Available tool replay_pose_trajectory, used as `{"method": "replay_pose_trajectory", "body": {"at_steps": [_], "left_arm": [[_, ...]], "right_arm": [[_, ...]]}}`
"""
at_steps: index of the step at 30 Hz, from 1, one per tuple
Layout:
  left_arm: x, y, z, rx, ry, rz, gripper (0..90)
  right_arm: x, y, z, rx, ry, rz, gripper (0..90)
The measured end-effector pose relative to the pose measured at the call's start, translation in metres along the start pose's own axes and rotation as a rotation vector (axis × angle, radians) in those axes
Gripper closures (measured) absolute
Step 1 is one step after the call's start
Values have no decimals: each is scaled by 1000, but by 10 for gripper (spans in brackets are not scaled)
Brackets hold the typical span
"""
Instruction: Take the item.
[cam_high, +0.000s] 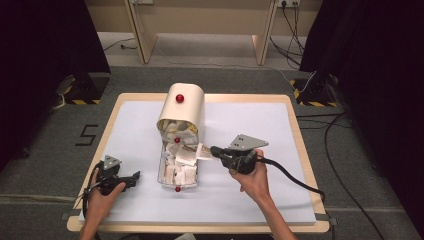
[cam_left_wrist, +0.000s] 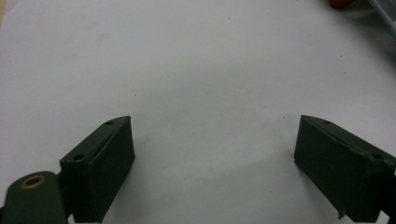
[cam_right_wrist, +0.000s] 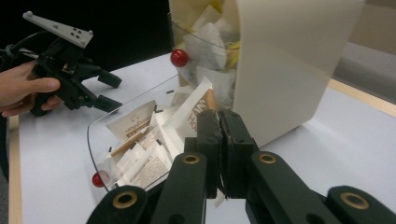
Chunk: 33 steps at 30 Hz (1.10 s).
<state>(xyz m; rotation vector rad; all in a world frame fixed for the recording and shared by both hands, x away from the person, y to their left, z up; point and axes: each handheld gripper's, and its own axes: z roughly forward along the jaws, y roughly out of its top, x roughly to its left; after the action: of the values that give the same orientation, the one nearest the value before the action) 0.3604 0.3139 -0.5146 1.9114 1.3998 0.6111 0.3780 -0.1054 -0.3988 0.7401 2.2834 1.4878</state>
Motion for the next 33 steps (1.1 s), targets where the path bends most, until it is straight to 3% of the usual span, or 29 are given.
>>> {"method": "replay_pose_trajectory", "body": {"at_steps": [33], "left_arm": [[0, 0, 0, 0, 0, 0, 113]], "right_arm": [[-48, -16, -24, -3, -145, 81, 874]]}}
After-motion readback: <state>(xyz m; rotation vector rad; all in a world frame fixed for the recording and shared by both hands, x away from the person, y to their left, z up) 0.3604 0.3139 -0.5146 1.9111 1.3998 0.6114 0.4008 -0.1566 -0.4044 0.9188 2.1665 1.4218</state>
